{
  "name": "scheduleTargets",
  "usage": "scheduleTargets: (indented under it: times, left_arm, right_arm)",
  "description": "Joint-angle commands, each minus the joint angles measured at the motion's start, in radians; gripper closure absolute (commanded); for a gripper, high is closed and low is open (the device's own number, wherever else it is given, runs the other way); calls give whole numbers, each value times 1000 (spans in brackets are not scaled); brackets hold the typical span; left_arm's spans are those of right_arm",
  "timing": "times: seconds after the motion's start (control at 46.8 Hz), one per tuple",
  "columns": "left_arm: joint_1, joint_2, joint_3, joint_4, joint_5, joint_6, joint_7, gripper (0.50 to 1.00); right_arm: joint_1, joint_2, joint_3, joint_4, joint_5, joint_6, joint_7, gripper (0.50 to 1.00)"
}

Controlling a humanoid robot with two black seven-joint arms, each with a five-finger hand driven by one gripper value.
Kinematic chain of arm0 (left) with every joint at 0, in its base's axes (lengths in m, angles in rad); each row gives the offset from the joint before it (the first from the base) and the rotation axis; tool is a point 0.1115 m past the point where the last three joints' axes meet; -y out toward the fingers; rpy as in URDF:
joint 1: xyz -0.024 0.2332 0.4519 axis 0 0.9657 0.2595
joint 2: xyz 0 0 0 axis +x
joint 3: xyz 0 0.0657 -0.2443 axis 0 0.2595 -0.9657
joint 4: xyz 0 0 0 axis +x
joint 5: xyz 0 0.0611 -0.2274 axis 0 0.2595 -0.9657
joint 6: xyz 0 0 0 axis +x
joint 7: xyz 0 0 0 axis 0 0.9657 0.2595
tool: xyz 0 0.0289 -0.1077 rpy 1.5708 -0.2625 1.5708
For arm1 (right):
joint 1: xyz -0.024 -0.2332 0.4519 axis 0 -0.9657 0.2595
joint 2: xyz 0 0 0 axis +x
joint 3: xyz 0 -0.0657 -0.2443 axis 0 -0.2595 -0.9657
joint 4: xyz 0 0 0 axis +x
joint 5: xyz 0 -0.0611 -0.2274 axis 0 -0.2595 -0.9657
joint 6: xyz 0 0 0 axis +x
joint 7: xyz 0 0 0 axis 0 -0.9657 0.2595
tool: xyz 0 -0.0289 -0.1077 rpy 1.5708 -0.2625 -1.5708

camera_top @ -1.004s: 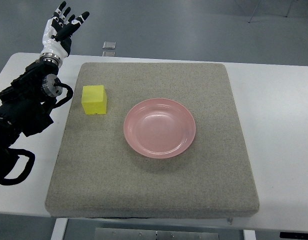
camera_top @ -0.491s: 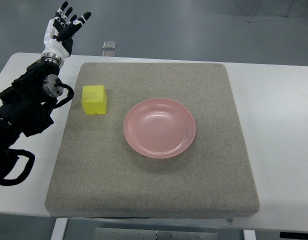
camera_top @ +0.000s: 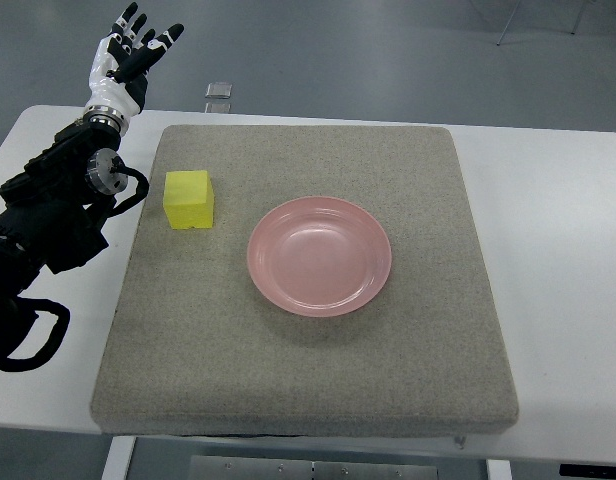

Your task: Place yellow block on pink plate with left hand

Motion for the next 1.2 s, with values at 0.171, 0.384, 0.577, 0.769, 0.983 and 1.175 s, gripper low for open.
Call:
scheduleTargets:
  times: [0.171,0.384,0.577,0.769,0.983,1.175]
  left_arm:
    - [9,0,38,1,14,5,11,510]
    - [-14,3,282,-16,12,6,12,510]
    - [-60,49,464,-86,14,2,18,510]
    - [-123,118,687,-151,14,-11,49,510]
    - [-218,158,970,-158,14,-123,58,510]
    - [-314,200,1165,-155,72,-351,55,516]
  right_arm:
    - [0,0,0,0,0,0,0,576]
    - [-1,0,0,0,0,1,0,576]
    - [0,0,0,0,0,0,0,576]
    - [0,0,0,1,0,1,-1,576]
    - [0,0,0,0,0,0,0,576]
    - [0,0,0,0,0,0,0,576]
